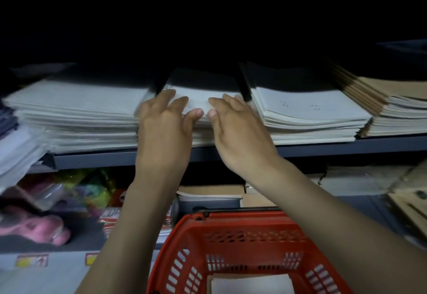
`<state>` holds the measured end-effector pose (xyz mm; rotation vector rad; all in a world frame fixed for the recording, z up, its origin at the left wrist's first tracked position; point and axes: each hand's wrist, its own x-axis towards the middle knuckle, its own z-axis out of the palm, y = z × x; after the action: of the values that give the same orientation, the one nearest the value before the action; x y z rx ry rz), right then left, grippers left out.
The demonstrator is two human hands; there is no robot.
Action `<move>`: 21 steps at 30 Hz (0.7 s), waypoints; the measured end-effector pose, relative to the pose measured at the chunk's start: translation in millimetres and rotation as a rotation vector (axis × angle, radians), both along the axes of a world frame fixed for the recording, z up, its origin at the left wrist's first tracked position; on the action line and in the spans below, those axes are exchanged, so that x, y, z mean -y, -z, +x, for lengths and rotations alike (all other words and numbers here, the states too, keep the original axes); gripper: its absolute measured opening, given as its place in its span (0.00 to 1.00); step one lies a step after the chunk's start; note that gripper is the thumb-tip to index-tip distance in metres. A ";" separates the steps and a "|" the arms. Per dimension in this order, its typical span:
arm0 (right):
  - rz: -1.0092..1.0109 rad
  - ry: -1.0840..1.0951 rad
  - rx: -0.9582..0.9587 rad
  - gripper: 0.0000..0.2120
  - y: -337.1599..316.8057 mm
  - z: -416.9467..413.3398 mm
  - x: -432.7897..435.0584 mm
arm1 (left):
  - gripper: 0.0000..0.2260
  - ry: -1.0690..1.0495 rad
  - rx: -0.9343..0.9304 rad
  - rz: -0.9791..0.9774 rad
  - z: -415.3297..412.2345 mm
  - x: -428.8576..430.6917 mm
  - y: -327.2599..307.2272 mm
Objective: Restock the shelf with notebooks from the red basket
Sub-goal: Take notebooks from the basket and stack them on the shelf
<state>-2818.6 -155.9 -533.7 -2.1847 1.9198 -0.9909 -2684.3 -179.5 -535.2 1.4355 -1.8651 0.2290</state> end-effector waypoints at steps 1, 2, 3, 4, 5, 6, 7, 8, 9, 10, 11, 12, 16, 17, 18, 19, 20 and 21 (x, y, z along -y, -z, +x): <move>-0.012 -0.010 0.021 0.21 1.3 -2.2 -6.2 | 0.20 -0.014 0.005 -0.022 -1.6 -2.6 2.4; -0.033 -0.012 0.039 0.21 3.2 -4.2 -13.4 | 0.20 -0.036 -0.001 -0.062 -4.3 -7.5 4.9; -0.068 -0.001 0.041 0.22 6.4 -6.3 -21.7 | 0.19 -0.064 -0.017 -0.135 -7.5 -13.4 8.0; -0.115 0.023 0.026 0.22 10.6 -8.5 -31.2 | 0.17 -0.092 -0.034 -0.239 -11.5 -19.8 11.6; -0.164 0.051 0.014 0.22 15.9 -10.6 -41.9 | 0.15 -0.093 -0.055 -0.338 -16.5 -26.8 17.2; -0.207 0.074 0.015 0.22 23.0 -13.6 -52.0 | 0.13 -0.057 -0.076 -0.405 -22.8 -33.9 26.2; -0.239 0.093 0.026 0.21 30.9 -17.4 -60.6 | 0.11 0.013 -0.095 -0.418 -30.4 -39.6 37.5; -0.255 0.100 0.046 0.20 42.1 -21.5 -67.4 | 0.09 0.102 -0.114 -0.373 -37.9 -46.0 52.0; -0.251 0.099 0.073 0.19 56.1 -25.6 -72.3 | 0.07 0.173 -0.136 -0.280 -44.9 -53.8 70.0; -0.216 0.098 0.109 0.17 74.0 -29.8 -75.9 | 0.05 0.225 -0.167 -0.156 -51.1 -60.8 93.3; -0.154 0.102 0.155 0.15 94.9 -34.9 -79.0 | 0.04 0.258 -0.202 -0.003 -56.6 -69.1 117.9; -0.076 0.113 0.193 0.14 118.6 -40.4 -81.2 | 0.04 0.270 -0.226 0.159 -60.2 -73.8 147.8; 0.605 0.116 0.100 0.07 232.4 -66.8 -90.0 | 0.12 0.252 -0.054 1.083 -51.4 -83.2 270.6; 0.862 0.056 0.016 0.07 260.6 -72.8 -93.9 | 0.11 0.119 -0.108 1.318 -41.3 -84.4 299.9; 1.091 -0.013 -0.056 0.07 287.3 -79.3 -100.1 | 0.08 -0.021 -0.188 1.499 -26.8 -89.7 325.9; 1.282 -0.072 -0.095 0.09 311.1 -86.3 -110.2 | 0.07 -0.151 -0.287 1.618 -11.4 -98.3 350.0; 1.423 -0.122 -0.103 0.14 329.9 -92.2 -121.0 | 0.07 -0.247 -0.405 1.697 3.5 -109.1 371.8; 1.541 -0.160 -0.094 0.19 346.1 -97.8 -132.9 | 0.06 -0.300 -0.541 1.755 12.0 -122.0 386.3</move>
<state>-2916.4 -22.9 -879.9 -1.3017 1.4895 0.5685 -2672.2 -57.6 -921.5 2.3776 -1.1064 -1.8721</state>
